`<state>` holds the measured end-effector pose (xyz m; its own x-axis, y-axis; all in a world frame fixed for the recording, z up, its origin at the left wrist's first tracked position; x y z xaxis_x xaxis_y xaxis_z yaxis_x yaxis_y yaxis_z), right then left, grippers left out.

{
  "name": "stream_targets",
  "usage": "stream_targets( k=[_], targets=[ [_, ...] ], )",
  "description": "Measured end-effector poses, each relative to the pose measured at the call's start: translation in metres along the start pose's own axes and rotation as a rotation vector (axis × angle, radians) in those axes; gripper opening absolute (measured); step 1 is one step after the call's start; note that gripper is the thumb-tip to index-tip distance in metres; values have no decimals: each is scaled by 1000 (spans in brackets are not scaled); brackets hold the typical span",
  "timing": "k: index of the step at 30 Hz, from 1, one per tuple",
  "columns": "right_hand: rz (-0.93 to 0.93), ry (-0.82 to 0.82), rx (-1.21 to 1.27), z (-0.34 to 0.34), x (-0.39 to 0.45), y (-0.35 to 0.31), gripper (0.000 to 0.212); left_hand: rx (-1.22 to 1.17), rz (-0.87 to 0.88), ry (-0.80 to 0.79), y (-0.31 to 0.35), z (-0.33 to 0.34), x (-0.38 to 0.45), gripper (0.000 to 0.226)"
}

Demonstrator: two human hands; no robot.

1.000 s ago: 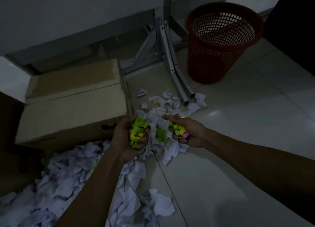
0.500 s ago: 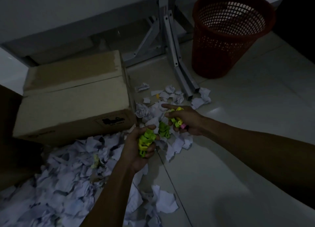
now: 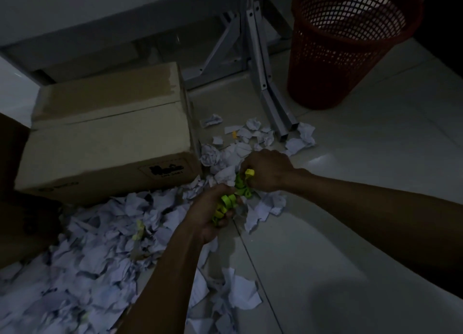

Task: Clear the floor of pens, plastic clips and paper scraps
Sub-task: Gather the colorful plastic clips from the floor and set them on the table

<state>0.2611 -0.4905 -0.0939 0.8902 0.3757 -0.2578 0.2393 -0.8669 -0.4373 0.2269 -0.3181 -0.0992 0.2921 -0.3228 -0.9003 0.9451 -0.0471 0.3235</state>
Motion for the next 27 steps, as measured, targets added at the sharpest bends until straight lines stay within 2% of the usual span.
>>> stream_targets(
  k=[3,8,10,12,15,19,22,24,27],
  targets=[
    [-79,22,-156,8,4,-11,42,102,23,123,0,0,-1,14],
    [-136,-52,-381,27,14,-11,39,173,84,299,0,-3,1,14],
    [-109,-34,-383,24,12,-18,31,207,102,350,1,-1,0,14],
    [-70,4,-423,21,9,-21,33,219,139,368,4,1,-2,16],
    [-41,-36,-189,20,6,-8,41,301,230,408,8,5,-1,14],
    [78,0,124,12,4,16,34,534,410,522,20,13,13,16],
    [185,66,383,4,-9,38,16,933,524,661,32,25,18,14],
    [240,166,612,-6,-22,48,25,1228,574,747,41,36,24,23],
    [352,296,854,-16,-41,61,33,1614,667,918,43,50,30,24]
  ],
)
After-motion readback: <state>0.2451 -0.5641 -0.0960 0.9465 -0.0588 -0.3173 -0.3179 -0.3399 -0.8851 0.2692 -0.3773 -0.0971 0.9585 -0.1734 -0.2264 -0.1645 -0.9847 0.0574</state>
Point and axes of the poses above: each hand's wrist, its own x-axis towards the middle knuckle, its own z-axis out of the palm, y = z × x, the point moved 2 cm from there along x, towards the middle knuckle, and after that the axes turned 15 degrees about -z, right-handed, at the moved point
